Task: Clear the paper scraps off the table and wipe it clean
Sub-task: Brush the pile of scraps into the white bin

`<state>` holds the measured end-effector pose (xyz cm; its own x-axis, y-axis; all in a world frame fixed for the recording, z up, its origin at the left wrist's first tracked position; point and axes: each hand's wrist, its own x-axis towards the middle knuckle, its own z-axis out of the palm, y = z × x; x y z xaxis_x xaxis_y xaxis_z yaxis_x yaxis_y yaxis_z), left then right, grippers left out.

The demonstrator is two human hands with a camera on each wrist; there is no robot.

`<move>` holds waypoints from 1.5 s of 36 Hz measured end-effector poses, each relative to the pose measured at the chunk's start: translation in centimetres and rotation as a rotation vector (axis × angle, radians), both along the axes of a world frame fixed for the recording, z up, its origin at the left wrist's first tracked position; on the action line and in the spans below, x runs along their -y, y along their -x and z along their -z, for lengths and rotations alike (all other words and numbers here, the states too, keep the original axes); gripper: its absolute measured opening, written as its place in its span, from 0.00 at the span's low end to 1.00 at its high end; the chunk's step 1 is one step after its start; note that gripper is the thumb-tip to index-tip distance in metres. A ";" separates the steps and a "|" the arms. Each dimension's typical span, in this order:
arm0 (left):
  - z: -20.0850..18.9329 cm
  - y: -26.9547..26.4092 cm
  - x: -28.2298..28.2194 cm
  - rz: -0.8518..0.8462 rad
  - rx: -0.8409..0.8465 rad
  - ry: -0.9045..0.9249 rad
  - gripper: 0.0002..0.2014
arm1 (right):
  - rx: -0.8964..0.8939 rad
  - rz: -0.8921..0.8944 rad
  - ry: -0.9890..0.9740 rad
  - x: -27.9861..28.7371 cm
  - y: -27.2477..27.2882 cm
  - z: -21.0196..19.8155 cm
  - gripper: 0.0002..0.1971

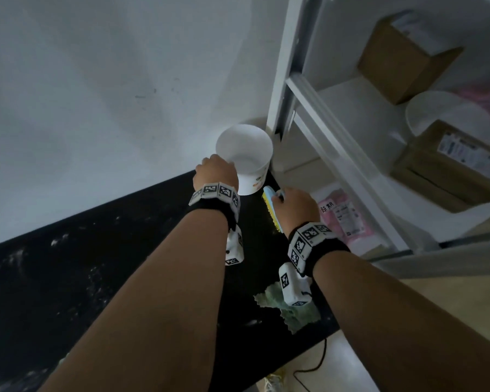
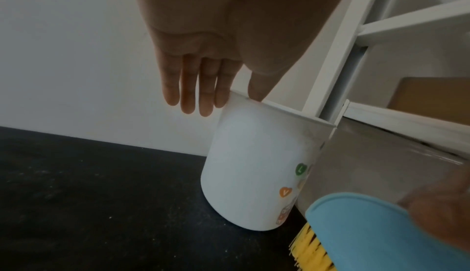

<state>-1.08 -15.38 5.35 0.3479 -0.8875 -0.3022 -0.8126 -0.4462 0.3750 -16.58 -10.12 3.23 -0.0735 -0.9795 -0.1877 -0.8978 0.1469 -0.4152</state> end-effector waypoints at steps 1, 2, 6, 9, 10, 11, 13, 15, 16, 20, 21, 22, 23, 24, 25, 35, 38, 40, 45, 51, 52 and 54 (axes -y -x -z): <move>0.0 0.0 0.2 -0.015 -0.024 0.006 0.19 | -0.002 0.009 -0.004 0.1 0.0 0.0 0.14; 0.1 0.0 0.4 -0.034 -0.047 0.012 0.18 | -0.006 0.017 -0.007 0.1 0.1 0.0 0.14; -0.1 0.1 0.5 -0.004 -0.101 -0.034 0.14 | -0.011 0.039 -0.020 0.2 0.0 0.1 0.13; -0.2 0.3 0.1 0.070 -0.031 -0.083 0.16 | -0.008 0.047 -0.028 0.0 0.0 0.1 0.12; -0.1 0.3 -0.1 0.080 -0.016 -0.110 0.17 | -0.003 0.047 -0.028 0.0 0.0 0.1 0.12; -0.1 0.3 -0.4 0.069 -0.013 -0.137 0.17 | 0.002 0.045 -0.029 -0.2 0.0 0.0 0.12; -0.3 0.1 -1.3 0.053 -0.015 -0.151 0.17 | 0.014 0.037 -0.036 -0.4 0.0 0.0 0.11; -0.2 -0.2 -1.7 0.058 0.009 -0.160 0.18 | 0.023 0.021 -0.051 -0.9 0.2 -0.2 0.11; -0.2 -0.5 -2.0 0.068 0.022 -0.147 0.17 | 0.027 0.011 -0.058 -1.1 0.2 -0.3 0.11; -0.5 -1.2 -3.6 -0.027 -0.009 -0.135 0.17 | 0.027 -0.011 -0.060 -2.3 0.5 -0.6 0.11; -0.6 -1.3 -4.2 -0.060 -0.019 -0.126 0.15 | 0.031 -0.012 -0.061 -2.7 0.6 -0.8 0.11; -0.7 -1.5 -4.8 -0.088 -0.026 -0.117 0.14 | 0.040 -0.015 -0.066 -3.0 0.5 -0.9 0.11; -0.8 -1.6 -5.4 -0.109 -0.029 -0.111 0.14 | 0.048 -0.020 -0.076 -3.2 0.5 -1.0 0.11; -1.0 -1.7 -6.1 -0.123 -0.027 -0.100 0.14 | 0.056 -0.032 -0.087 -3.5 0.5 -1.2 0.12; -1.2 -1.8 -6.9 -0.136 -0.020 -0.089 0.14 | 0.060 -0.048 -0.097 -3.8 0.4 -1.5 0.13; -2.3 -3.4 -17.1 -0.333 0.018 -0.027 0.12 | 0.047 -0.246 0.021 -8.7 -0.7 -3.0 0.24; -2.5 -3.6 -20.7 -0.413 -0.002 -0.007 0.12 | 0.044 -0.325 0.051 -10.8 -1.2 -3.1 0.30; -2.5 -3.7 -23.2 -0.458 -0.008 -0.004 0.12 | 0.035 -0.373 0.076 -12.4 -1.6 -3.3 0.32; -2.7 -4.1 -29.1 -0.523 0.012 0.011 0.13 | 0.083 -0.465 0.120 -16.2 -2.7 -4.0 0.30; -3.1 -4.5 -35.5 -0.589 0.052 0.051 0.15 | 0.082 -0.513 0.139 -20.6 -4.7 -5.2 0.24; -3.1 -4.6 -36.5 -0.588 0.072 0.053 0.15 | 0.087 -0.520 0.136 -21.3 -5.1 -5.4 0.23; -3.3 -5.1 -38.4 -0.598 0.086 0.051 0.14 | 0.093 -0.539 0.121 -22.6 -5.9 -5.7 0.20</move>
<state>3.98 23.06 8.62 0.8122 -0.5431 -0.2132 -0.4548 -0.8182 0.3517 -10.69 12.50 8.96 0.4551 -0.8888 -0.0535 -0.7913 -0.3762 -0.4820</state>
